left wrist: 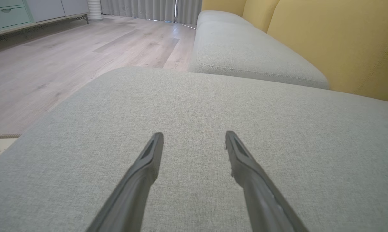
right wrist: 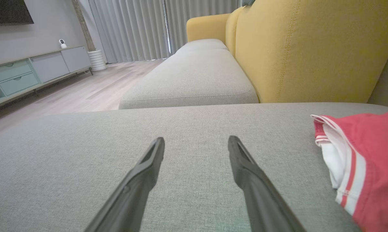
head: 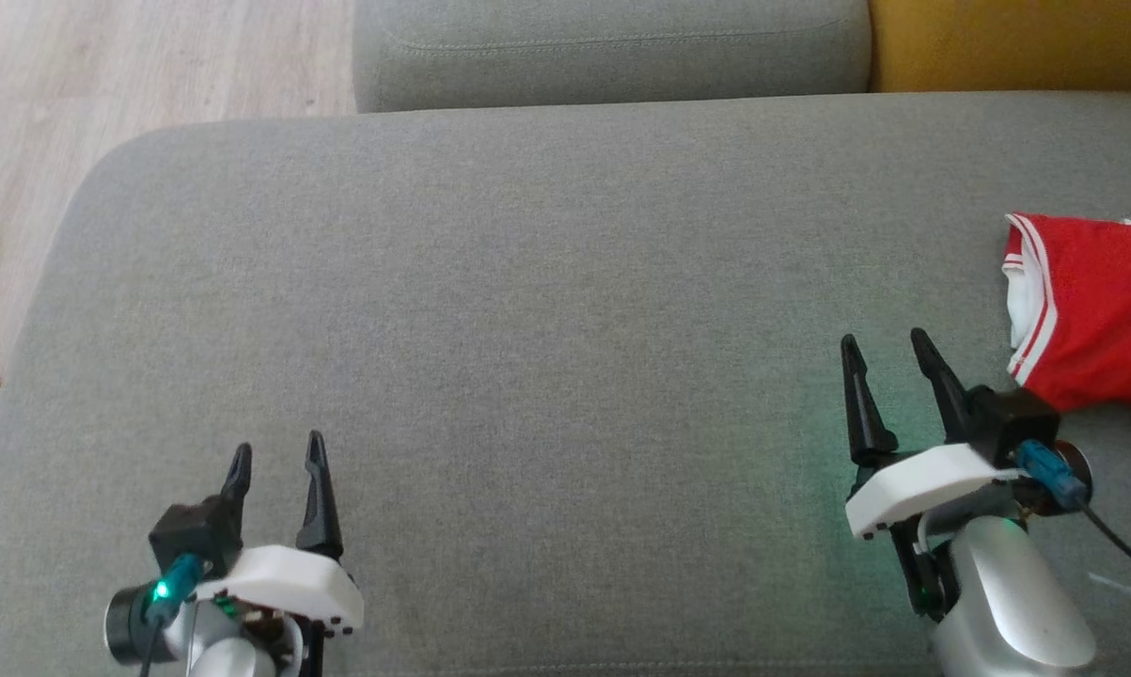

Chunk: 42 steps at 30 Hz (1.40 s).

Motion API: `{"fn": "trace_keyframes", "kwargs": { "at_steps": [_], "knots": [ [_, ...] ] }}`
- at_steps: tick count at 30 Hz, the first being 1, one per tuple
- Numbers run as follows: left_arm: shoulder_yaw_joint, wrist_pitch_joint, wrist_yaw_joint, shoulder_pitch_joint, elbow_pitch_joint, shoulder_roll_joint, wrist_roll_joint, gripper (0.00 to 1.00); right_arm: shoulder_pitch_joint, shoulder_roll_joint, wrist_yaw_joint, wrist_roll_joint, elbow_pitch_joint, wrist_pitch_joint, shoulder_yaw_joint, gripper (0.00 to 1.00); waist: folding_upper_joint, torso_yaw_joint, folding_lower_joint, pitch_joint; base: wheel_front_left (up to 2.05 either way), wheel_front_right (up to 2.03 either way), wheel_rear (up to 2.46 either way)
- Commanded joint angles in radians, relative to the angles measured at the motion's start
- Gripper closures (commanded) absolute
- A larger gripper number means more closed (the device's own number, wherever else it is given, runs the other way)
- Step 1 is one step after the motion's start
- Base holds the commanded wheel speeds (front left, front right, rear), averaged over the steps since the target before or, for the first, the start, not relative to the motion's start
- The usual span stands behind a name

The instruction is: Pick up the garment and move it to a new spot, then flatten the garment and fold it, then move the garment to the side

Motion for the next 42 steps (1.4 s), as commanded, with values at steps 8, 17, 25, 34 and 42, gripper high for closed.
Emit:
{"fn": "trace_keyframes", "kwargs": {
  "at_steps": [8, 17, 25, 34, 42],
  "knots": [
    [0.039, -0.012, -0.008, -0.018, -0.029, 0.007, -0.001, 0.00, -0.008, 0.004, 0.003, 0.007, -0.040, -0.014, 0.021, 0.00, 0.0000, -0.010, 0.0000, 0.003, 0.00, 0.00, 0.00],
    [-0.002, 0.003, -0.031, 0.013, 0.016, -0.001, -0.008, 1.00, 0.018, 0.001, 0.000, 0.008, 0.006, 0.002, 0.003, 1.00, 0.0000, -0.016, 0.0000, 0.009, 0.00, 0.00, 0.00],
    [0.009, 0.022, -0.040, 0.023, 0.054, -0.004, -0.069, 1.00, 0.049, 0.005, 0.000, 0.071, 0.035, 0.023, -0.009, 1.00, 0.0000, -0.015, 0.0000, 0.007, 0.00, 0.00, 0.00],
    [0.023, 0.046, -0.054, 0.018, 0.041, -0.003, -0.170, 1.00, 0.061, 0.005, 0.000, 0.180, 0.003, 0.045, -0.017, 1.00, 0.0000, -0.015, 0.0000, 0.003, 0.00, 0.00, 0.00],
    [0.037, 0.068, -0.066, 0.012, 0.030, -0.003, -0.260, 1.00, 0.069, 0.004, 0.001, 0.276, -0.022, 0.067, -0.027, 1.00, 0.0000, -0.014, 0.0000, 0.000, 0.00, 0.00, 0.00]
  ]
}}
